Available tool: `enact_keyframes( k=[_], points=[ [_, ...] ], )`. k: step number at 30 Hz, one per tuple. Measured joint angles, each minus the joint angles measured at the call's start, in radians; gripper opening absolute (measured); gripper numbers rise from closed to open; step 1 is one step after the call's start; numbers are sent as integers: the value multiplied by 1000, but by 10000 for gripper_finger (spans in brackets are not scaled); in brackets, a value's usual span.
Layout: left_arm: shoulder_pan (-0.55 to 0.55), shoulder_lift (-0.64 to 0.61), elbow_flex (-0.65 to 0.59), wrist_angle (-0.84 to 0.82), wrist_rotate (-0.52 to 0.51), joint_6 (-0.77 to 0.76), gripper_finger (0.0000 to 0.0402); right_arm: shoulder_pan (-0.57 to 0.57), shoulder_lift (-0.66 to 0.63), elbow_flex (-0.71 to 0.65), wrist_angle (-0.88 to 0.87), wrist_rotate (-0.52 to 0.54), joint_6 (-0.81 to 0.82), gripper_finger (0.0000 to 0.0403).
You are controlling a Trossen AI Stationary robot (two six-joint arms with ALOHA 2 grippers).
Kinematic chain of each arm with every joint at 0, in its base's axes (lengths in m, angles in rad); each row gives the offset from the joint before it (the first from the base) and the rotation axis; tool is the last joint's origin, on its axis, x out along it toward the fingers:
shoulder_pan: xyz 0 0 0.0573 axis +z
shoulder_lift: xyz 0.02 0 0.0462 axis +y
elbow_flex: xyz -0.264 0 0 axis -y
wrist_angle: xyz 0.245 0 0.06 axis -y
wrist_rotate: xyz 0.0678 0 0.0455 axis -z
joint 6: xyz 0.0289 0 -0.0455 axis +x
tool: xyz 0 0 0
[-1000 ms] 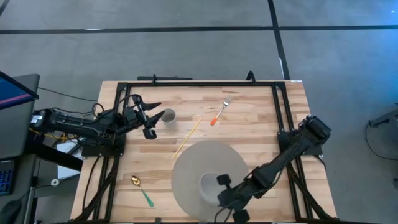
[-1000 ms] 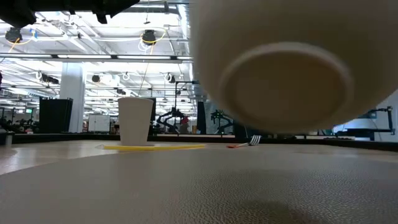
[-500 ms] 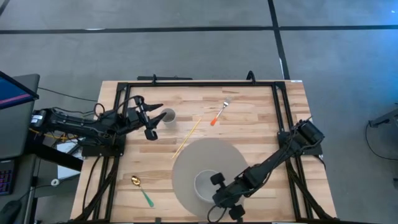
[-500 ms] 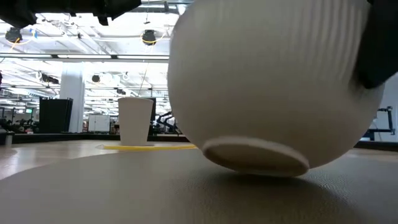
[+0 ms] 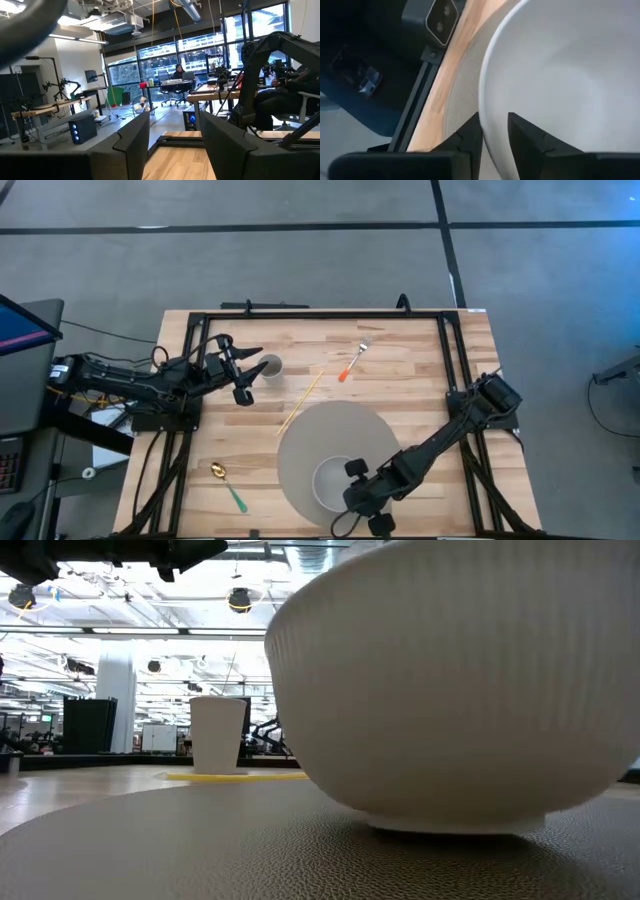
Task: Pick & Place Utensil
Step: Adjust the white bowl on the placemat, then put the green spoon into the white bowl on the placemat
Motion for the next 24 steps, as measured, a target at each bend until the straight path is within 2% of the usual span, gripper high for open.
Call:
enact_keyframes(
  k=[4, 8, 18, 24],
  points=[
    [0, 0, 0, 0, 0, 0, 176, -2, -1, 84, -127, 0, 46, 83],
    [0, 0, 0, -2, 0, 0, 176, -1, -2, 130, -154, 0, 54, 84],
    [0, 0, 0, -4, 0, 0, 176, -10, -9, 146, -233, -3, 44, 84],
    [0, 0, 0, -6, 0, -53, 176, -70, -117, 146, -294, 15, 50, 84]
  ],
)
